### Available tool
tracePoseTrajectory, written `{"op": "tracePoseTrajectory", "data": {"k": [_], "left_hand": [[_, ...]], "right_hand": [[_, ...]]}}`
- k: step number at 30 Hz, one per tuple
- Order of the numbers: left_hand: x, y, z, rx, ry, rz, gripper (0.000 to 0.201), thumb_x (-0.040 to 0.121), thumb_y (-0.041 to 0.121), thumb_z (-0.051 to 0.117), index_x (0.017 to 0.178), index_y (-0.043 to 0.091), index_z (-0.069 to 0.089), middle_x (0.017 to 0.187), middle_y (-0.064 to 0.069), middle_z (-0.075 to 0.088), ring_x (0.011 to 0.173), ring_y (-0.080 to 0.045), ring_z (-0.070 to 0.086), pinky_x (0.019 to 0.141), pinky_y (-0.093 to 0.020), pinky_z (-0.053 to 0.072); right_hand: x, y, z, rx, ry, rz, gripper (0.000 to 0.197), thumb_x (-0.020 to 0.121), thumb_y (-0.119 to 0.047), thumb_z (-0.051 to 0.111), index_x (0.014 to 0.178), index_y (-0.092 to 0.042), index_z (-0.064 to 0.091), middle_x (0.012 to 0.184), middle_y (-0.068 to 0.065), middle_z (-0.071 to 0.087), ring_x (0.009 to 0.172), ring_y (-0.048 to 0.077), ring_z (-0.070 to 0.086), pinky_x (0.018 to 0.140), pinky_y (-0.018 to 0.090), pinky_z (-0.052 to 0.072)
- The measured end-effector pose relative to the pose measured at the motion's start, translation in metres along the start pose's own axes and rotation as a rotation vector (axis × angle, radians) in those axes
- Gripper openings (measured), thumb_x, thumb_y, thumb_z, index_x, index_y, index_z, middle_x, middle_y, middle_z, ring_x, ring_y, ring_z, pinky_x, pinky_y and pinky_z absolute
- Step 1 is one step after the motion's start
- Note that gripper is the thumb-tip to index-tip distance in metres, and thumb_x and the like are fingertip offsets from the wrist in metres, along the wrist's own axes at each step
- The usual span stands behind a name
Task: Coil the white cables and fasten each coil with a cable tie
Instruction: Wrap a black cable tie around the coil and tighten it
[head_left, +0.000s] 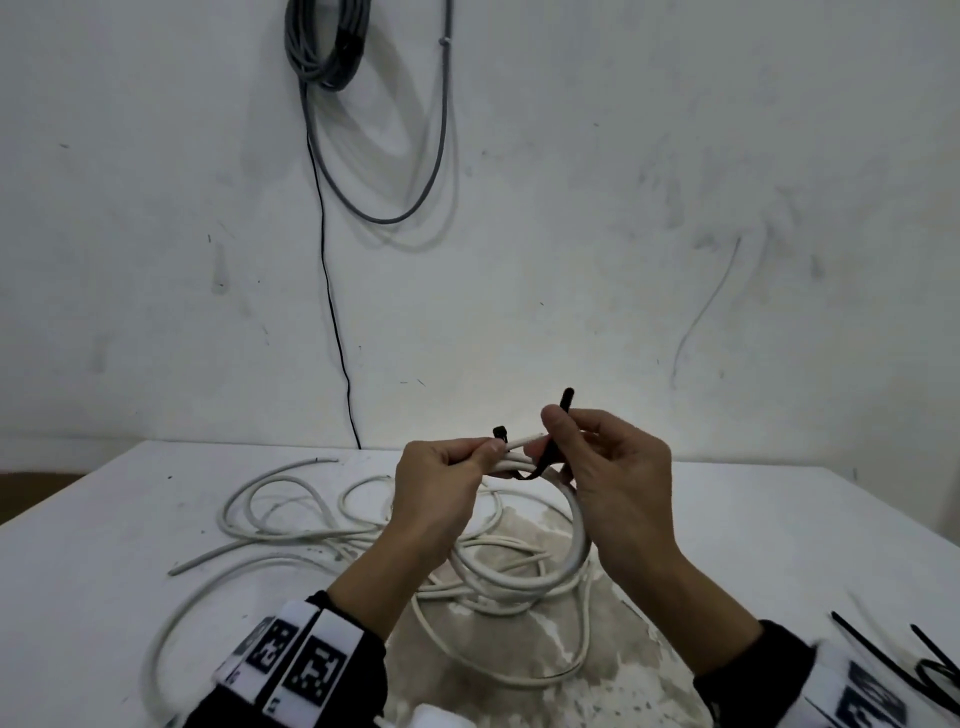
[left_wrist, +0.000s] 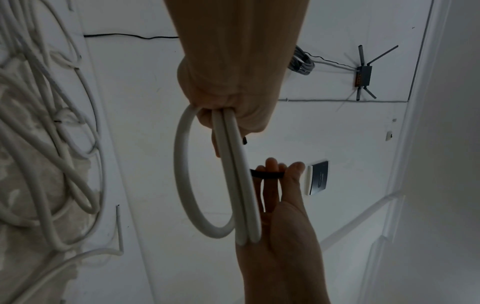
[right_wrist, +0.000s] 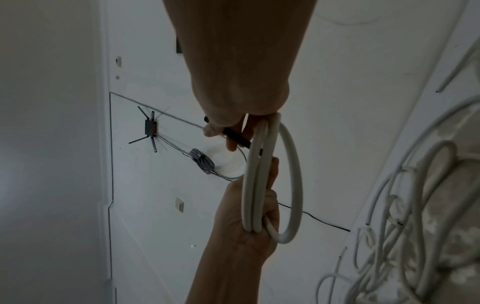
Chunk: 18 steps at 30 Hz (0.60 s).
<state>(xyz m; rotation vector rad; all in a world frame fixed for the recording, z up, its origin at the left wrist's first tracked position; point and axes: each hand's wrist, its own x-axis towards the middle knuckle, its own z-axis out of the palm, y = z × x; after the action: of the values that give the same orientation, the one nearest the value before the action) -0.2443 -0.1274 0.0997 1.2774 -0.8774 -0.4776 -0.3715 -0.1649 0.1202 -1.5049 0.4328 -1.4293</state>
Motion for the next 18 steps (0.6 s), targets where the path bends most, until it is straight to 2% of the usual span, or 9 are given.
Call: {"op": "tracePoseTrajectory", "data": {"k": [3, 4, 5, 6, 9, 11, 12, 14, 18], "left_hand": [[0.002, -0.004, 0.0, -0.034, 0.016, -0.007, 0.014, 0.086, 0.017, 0.065, 0.091, 0.009, 0.076, 0.074, -0.01, 0.072, 0.093, -0.015, 0.041, 0.053, -0.022, 0.032], [0.002, -0.005, -0.001, -0.037, 0.027, -0.01, 0.014, 0.085, 0.017, 0.066, 0.091, 0.009, 0.076, 0.075, -0.01, 0.073, 0.094, -0.014, 0.037, 0.056, -0.022, 0.033], [0.001, -0.004, -0.001, -0.028, 0.042, -0.018, 0.013, 0.085, 0.016, 0.066, 0.09, 0.01, 0.076, 0.072, -0.009, 0.072, 0.065, -0.038, 0.05, 0.056, -0.021, 0.034], [0.001, -0.004, -0.002, -0.021, 0.057, -0.022, 0.012, 0.085, 0.016, 0.066, 0.089, 0.01, 0.076, 0.066, -0.006, 0.07, 0.046, -0.009, 0.035, 0.055, -0.021, 0.034], [-0.001, -0.003, -0.004, 0.014, 0.078, -0.007, 0.012, 0.085, 0.015, 0.066, 0.089, 0.009, 0.076, 0.054, 0.003, 0.067, 0.032, -0.013, 0.037, 0.049, -0.02, 0.031], [-0.002, -0.003, -0.002, 0.012, 0.074, 0.022, 0.013, 0.085, 0.016, 0.066, 0.088, 0.009, 0.076, 0.073, -0.005, 0.074, 0.052, -0.032, 0.041, 0.052, -0.021, 0.033], [-0.002, -0.003, -0.001, 0.018, 0.077, 0.036, 0.012, 0.085, 0.016, 0.066, 0.088, 0.01, 0.077, 0.079, -0.008, 0.075, 0.061, -0.03, 0.045, 0.054, -0.022, 0.034], [-0.002, -0.003, 0.0, 0.055, 0.101, 0.072, 0.011, 0.084, 0.016, 0.066, 0.083, 0.015, 0.077, 0.077, -0.004, 0.076, 0.045, -0.018, 0.055, 0.055, -0.023, 0.042], [-0.003, -0.004, 0.001, 0.11, 0.134, 0.128, 0.013, 0.082, 0.017, 0.068, 0.074, 0.023, 0.077, 0.07, 0.01, 0.074, 0.076, -0.001, 0.069, 0.075, -0.021, 0.051]], "right_hand": [[0.0, 0.003, 0.001, -0.089, -0.093, -0.012, 0.021, 0.088, -0.013, 0.062, 0.07, -0.011, 0.073, 0.057, -0.001, 0.068, 0.058, 0.008, 0.064, 0.07, 0.026, 0.057], [0.001, 0.004, 0.001, -0.151, -0.125, -0.011, 0.019, 0.088, -0.012, 0.062, 0.073, -0.016, 0.074, 0.058, -0.003, 0.068, 0.059, 0.006, 0.063, 0.074, 0.029, 0.056], [0.001, 0.006, 0.001, -0.218, -0.142, -0.016, 0.016, 0.088, -0.012, 0.062, 0.082, -0.022, 0.074, 0.059, -0.004, 0.069, 0.061, 0.006, 0.063, 0.075, 0.03, 0.056], [0.002, 0.006, 0.0, -0.281, -0.136, -0.033, 0.018, 0.087, -0.012, 0.063, 0.095, -0.025, 0.072, 0.061, -0.004, 0.07, 0.062, 0.006, 0.064, 0.074, 0.029, 0.055], [0.002, 0.008, -0.002, -0.427, -0.059, -0.119, 0.031, 0.083, -0.014, 0.069, 0.112, -0.022, 0.067, 0.063, -0.003, 0.072, 0.062, 0.009, 0.067, 0.064, 0.021, 0.052], [0.001, 0.009, 0.0, -0.519, -0.082, -0.155, 0.022, 0.083, -0.016, 0.069, 0.104, -0.019, 0.072, 0.064, 0.001, 0.072, 0.056, 0.01, 0.064, 0.055, 0.019, 0.046], [0.001, 0.01, 0.002, -0.577, -0.11, -0.168, 0.017, 0.084, -0.017, 0.067, 0.099, -0.017, 0.074, 0.063, 0.003, 0.072, 0.05, 0.009, 0.059, 0.05, 0.017, 0.041], [0.0, 0.013, 0.004, -0.675, -0.147, -0.176, 0.014, 0.086, -0.019, 0.064, 0.093, -0.015, 0.076, 0.062, 0.005, 0.07, 0.044, 0.008, 0.048, 0.047, 0.015, 0.034], [0.003, 0.013, 0.004, -0.728, -0.177, -0.135, 0.017, 0.087, -0.019, 0.061, 0.09, -0.017, 0.077, 0.057, 0.002, 0.067, 0.044, 0.008, 0.044, 0.049, 0.019, 0.032]]}}
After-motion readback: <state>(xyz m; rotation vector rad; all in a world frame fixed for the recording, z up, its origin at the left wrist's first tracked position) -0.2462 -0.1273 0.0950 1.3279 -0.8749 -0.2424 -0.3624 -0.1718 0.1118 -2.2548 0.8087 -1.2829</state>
